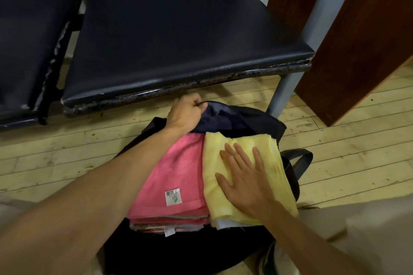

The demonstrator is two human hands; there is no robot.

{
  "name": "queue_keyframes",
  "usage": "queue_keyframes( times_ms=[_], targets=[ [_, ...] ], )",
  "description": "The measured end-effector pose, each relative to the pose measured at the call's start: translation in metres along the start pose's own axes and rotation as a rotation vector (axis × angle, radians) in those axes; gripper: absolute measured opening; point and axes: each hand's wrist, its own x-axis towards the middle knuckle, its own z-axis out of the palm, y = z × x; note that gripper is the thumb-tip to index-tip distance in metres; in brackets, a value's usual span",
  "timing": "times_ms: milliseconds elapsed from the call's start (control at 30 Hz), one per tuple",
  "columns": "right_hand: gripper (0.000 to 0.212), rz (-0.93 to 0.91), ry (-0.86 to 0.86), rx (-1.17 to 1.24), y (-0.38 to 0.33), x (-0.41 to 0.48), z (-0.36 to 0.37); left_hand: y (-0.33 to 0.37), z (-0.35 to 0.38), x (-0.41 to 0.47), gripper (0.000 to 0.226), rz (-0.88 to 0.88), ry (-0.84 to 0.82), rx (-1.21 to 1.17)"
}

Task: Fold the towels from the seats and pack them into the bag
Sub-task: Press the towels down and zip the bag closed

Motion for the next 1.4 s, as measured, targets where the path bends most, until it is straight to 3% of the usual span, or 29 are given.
queue_keyframes(
  times_ms=[167, 267, 333, 433, 600, 700, 800, 900, 1100, 1200, 1300, 1400],
  targets=[
    [0.075, -0.001, 0.0, 0.093, 0.003, 0.013, -0.004, -0.018, -0.002, -0.053, 0.013, 0.295, -0.221, 0.329],
    [0.064, 0.01, 0.086, 0.139, 0.003, 0.011, -0.005, -0.029, 0.002, -0.068, 0.034, 0.417, -0.334, 0.56],
    [0.056, 0.021, 0.155, 0.153, 0.004, 0.007, -0.007, -0.027, 0.004, -0.069, 0.04, 0.472, -0.328, 0.652],
    [0.052, 0.094, 0.215, 0.089, 0.011, 0.003, -0.018, -0.016, 0.008, -0.064, 0.028, 0.544, -0.251, 0.586],
    [0.059, 0.189, 0.188, 0.017, 0.028, -0.016, -0.02, 0.017, 0.031, -0.053, 0.008, 0.416, -0.298, 0.573],
    [0.066, 0.201, 0.159, -0.012, 0.027, -0.021, -0.014, 0.03, 0.044, -0.038, 0.018, 0.39, -0.322, 0.692],
    [0.073, 0.331, 0.168, -0.005, 0.026, -0.023, -0.012, 0.034, 0.05, -0.025, 0.024, 0.457, -0.352, 0.796],
    [0.077, 0.38, 0.139, 0.004, 0.023, -0.022, -0.005, 0.036, 0.053, -0.02, 0.023, 0.508, -0.332, 0.746],
    [0.069, 0.316, 0.115, 0.018, 0.015, -0.007, 0.004, 0.032, 0.062, -0.015, 0.017, 0.214, -0.071, 0.089],
    [0.067, 0.319, 0.137, 0.039, 0.017, 0.001, 0.007, 0.037, 0.061, -0.021, 0.016, 0.25, -0.028, -0.085],
    [0.071, 0.308, 0.108, 0.056, 0.021, 0.003, 0.007, 0.03, 0.055, -0.039, 0.016, 0.421, -0.064, 0.044],
    [0.073, 0.291, 0.091, 0.076, 0.024, 0.004, 0.006, 0.021, 0.051, -0.05, 0.028, 0.558, -0.232, 0.431]
  ],
)
